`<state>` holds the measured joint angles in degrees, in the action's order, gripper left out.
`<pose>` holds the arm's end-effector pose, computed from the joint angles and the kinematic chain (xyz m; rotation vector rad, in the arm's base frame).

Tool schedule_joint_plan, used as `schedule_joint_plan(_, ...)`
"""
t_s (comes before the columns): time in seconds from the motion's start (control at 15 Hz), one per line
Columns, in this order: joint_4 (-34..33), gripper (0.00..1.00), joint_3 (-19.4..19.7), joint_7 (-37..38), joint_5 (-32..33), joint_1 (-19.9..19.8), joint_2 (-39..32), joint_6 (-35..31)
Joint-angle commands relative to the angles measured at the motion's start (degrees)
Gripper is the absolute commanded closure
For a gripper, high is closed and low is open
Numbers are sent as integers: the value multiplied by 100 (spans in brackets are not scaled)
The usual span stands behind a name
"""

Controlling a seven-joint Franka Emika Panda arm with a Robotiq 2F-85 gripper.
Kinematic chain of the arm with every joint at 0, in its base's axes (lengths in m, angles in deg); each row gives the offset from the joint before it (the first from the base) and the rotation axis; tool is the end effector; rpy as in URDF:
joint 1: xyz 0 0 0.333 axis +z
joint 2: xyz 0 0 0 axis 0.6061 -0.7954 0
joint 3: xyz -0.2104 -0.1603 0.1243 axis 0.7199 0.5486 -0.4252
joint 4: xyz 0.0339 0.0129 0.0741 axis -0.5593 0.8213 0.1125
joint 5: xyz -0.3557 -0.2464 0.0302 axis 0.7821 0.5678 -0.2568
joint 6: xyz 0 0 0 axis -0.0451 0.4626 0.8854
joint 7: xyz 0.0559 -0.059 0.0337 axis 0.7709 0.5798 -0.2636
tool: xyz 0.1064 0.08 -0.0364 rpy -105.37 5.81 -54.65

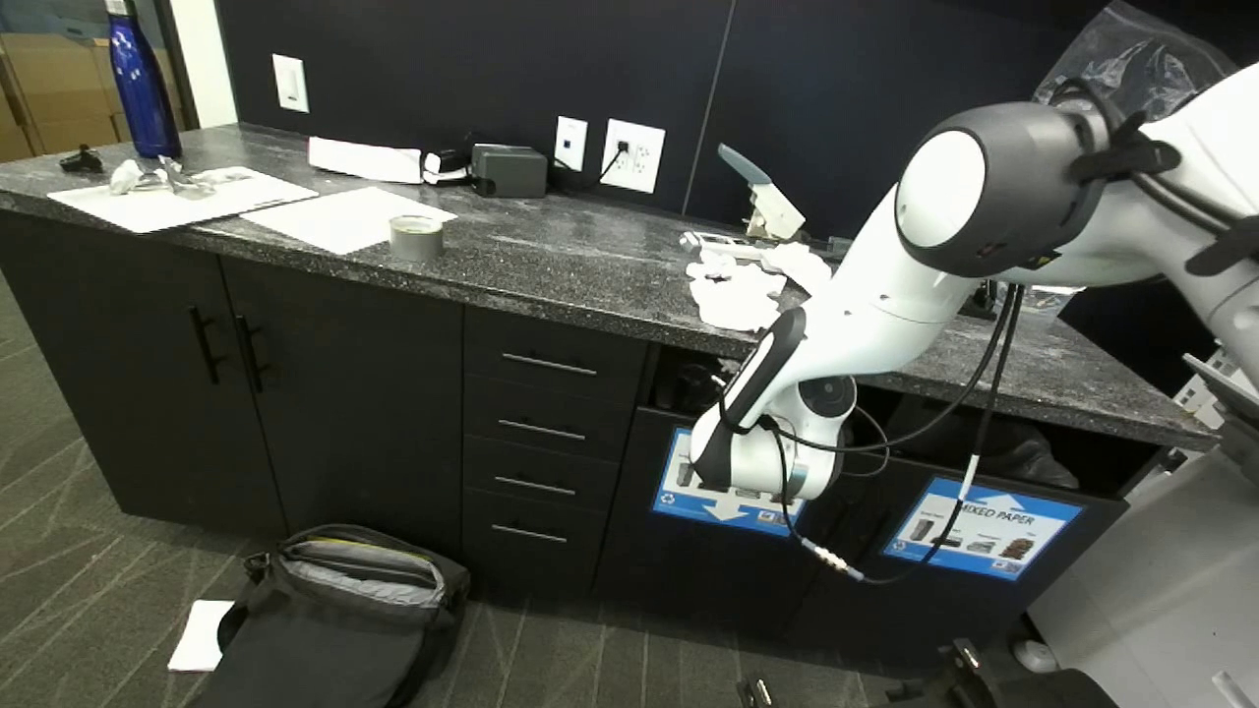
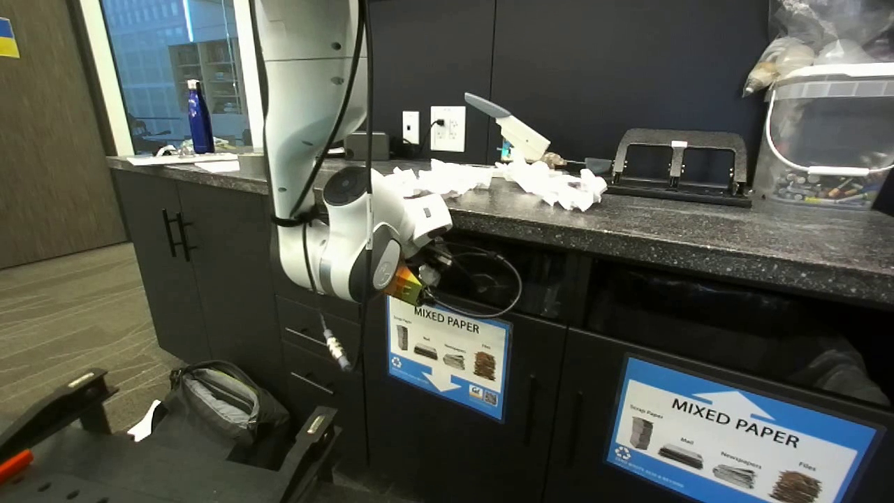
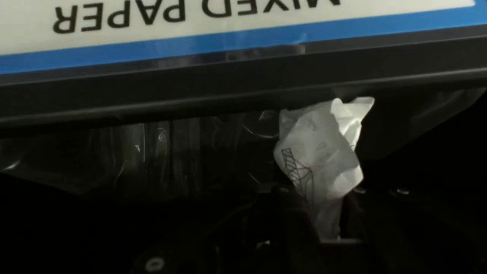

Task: Put all the white pieces of paper in the left bin

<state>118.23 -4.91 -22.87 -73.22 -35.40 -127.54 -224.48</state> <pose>0.6083 -0.0402 -0.0250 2.7346 -0.4609 1.3844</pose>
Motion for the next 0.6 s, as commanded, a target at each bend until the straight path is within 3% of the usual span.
schedule_joint_plan(0.0, -665, 56, -43, -23, 16, -144, -416, 10)
schedule_joint_plan(0.33, -920, 17, -58, -14, 18, -255, -576, 49)
schedule_joint_plan(0.53, -929, 0, -1, -90, -119, -199, -557, 70)
